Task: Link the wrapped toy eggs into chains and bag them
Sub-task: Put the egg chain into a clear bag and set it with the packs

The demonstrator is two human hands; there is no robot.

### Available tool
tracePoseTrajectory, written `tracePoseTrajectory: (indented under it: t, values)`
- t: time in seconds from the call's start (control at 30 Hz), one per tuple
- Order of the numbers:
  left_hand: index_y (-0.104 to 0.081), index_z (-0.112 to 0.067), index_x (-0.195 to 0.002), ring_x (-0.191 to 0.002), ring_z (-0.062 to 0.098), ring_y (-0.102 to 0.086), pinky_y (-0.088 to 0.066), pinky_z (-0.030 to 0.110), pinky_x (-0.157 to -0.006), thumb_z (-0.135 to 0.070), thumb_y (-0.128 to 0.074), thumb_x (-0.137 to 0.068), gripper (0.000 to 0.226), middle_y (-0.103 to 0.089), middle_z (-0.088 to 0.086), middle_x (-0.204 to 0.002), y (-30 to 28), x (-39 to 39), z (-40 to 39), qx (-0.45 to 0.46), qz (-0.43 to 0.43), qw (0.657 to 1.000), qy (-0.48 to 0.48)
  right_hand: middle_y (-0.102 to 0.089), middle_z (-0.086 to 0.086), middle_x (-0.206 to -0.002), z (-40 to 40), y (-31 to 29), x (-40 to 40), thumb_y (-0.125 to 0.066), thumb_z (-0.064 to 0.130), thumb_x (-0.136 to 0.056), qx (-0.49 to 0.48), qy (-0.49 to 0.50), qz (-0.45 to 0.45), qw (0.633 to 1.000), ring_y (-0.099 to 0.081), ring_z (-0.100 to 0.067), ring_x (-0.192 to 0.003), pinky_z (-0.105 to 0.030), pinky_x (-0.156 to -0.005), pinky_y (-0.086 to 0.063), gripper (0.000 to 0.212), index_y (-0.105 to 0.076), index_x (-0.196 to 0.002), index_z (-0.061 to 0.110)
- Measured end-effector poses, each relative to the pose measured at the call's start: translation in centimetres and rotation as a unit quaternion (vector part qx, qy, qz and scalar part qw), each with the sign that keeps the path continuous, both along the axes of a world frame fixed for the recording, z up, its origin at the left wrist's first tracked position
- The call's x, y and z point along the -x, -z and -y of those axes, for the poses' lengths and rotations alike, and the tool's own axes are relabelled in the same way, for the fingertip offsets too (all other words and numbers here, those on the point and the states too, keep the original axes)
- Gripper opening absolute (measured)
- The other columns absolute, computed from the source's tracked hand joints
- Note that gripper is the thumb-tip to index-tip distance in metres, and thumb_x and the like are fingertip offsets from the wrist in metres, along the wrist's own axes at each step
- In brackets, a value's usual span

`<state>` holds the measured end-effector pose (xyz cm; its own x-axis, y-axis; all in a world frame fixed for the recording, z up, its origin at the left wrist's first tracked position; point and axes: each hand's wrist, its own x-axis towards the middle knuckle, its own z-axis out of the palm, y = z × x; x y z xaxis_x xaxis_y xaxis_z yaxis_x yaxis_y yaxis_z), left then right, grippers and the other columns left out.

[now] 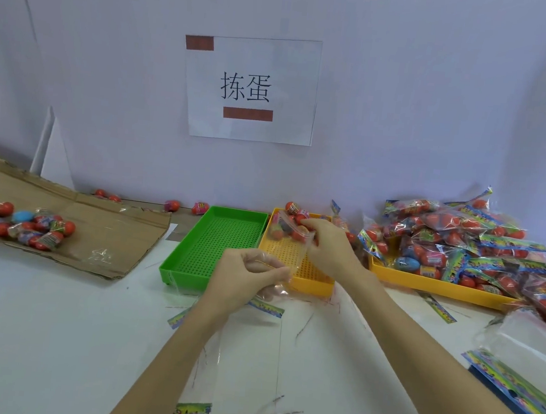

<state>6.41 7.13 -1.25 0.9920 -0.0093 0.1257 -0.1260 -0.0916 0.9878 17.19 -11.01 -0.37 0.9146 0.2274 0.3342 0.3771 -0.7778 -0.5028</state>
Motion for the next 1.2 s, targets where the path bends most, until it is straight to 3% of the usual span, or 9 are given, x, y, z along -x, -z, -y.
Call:
tracePoseTrajectory:
  t: [0.13,0.23,0.47,0.63,0.73,0.8,0.93,1.03,1.2]
  values:
    - [-0.080,-0.009,-0.092,-0.078,0.033,-0.079,-0.064,0.033,-0.066,-0.019,-0.088,-0.084,0.015,-0.080,0.013,-0.085,0.4,-0.1,-0.2,0.000,-0.011,1.000,0.013,-0.064,-0.011,-0.131,-0.6,1.7,-1.3,-0.065,0.010,-0.098,0.063,0.061,0.001,0.996,-0.056,-0.028,-0.127,-0.037,-0.103,-0.048,0.038,-0.061,-0.136,0.010]
    - [-0.080,-0.008,-0.094,-0.082,0.038,-0.078,-0.064,0.033,-0.066,-0.019,-0.087,-0.085,0.016,-0.080,0.014,-0.086,0.4,0.0,-0.2,0.001,-0.012,1.000,0.017,-0.069,-0.008,-0.122,-0.5,1.9,-1.0,-0.068,0.012,-0.096,-0.017,0.081,0.021,0.996,-0.061,-0.023,-0.116,-0.034,-0.100,-0.050,0.030,-0.067,-0.126,0.009]
    - [-0.078,-0.003,-0.097,-0.073,0.028,-0.078,-0.063,0.030,-0.062,-0.015,-0.085,-0.086,0.018,-0.081,0.013,-0.086,-0.3,0.3,0.3,0.004,-0.008,1.000,0.022,-0.068,0.003,-0.102,1.2,0.9,3.8,-0.077,0.026,-0.091,-0.248,0.073,0.058,0.964,-0.062,-0.007,-0.091,-0.021,-0.078,-0.054,0.023,-0.070,-0.112,0.020]
    - [-0.079,-0.006,-0.094,-0.076,0.030,-0.078,-0.064,0.033,-0.067,-0.018,-0.088,-0.083,0.018,-0.080,0.012,-0.084,-0.3,0.3,0.6,-0.015,-0.004,1.000,0.022,-0.072,0.015,-0.094,3.0,0.9,7.8,-0.076,0.032,-0.091,-0.375,0.050,0.052,0.924,-0.067,-0.003,-0.092,-0.015,-0.075,-0.056,0.018,-0.069,-0.106,0.039]
    - [-0.079,-0.010,-0.092,-0.075,0.026,-0.079,-0.063,0.029,-0.063,-0.021,-0.090,-0.081,0.019,-0.080,0.010,-0.080,-0.2,0.4,1.0,-0.049,0.004,0.998,0.033,-0.075,0.018,-0.097,3.2,0.7,9.1,-0.076,0.021,-0.092,-0.437,0.033,0.054,0.897,-0.071,-0.001,-0.096,-0.017,-0.076,-0.059,0.024,-0.070,-0.111,0.035]
    - [-0.079,-0.012,-0.091,-0.074,0.024,-0.080,-0.061,0.026,-0.059,-0.023,-0.090,-0.081,0.019,-0.080,0.007,-0.079,-0.2,0.5,1.4,-0.074,0.013,0.996,0.039,-0.074,0.018,-0.101,3.3,0.2,9.6,-0.076,0.015,-0.091,-0.472,0.029,0.072,0.878,-0.070,0.004,-0.097,-0.011,-0.072,-0.056,0.030,-0.069,-0.118,0.025]
    - [-0.079,-0.010,-0.092,-0.072,0.023,-0.080,-0.060,0.026,-0.057,-0.020,-0.090,-0.081,0.019,-0.081,0.004,-0.079,-0.2,0.7,2.0,-0.101,0.035,0.993,0.053,-0.074,0.017,-0.104,3.1,-0.7,10.6,-0.074,0.015,-0.092,-0.460,-0.001,0.125,0.879,-0.072,-0.002,-0.098,-0.013,-0.071,-0.057,0.028,-0.069,-0.120,0.017]
    - [-0.079,-0.012,-0.091,-0.072,0.023,-0.079,-0.060,0.026,-0.057,-0.018,-0.089,-0.082,0.015,-0.081,0.003,-0.081,-0.4,0.9,2.4,-0.110,0.052,0.991,0.056,-0.071,0.000,-0.112,2.8,-0.8,11.2,-0.073,0.016,-0.094,-0.410,-0.034,0.159,0.897,-0.073,-0.015,-0.099,-0.023,-0.064,-0.062,0.028,-0.069,-0.122,0.016]
    - [-0.078,-0.012,-0.091,-0.071,0.024,-0.079,-0.058,0.026,-0.057,-0.016,-0.088,-0.083,0.013,-0.080,0.004,-0.081,-0.5,0.9,2.6,-0.106,0.057,0.992,0.046,-0.067,-0.001,-0.110,2.3,-1.1,11.7,-0.072,0.017,-0.095,-0.318,-0.066,0.190,0.927,-0.072,-0.012,-0.092,-0.022,-0.052,-0.058,0.028,-0.069,-0.123,0.018]
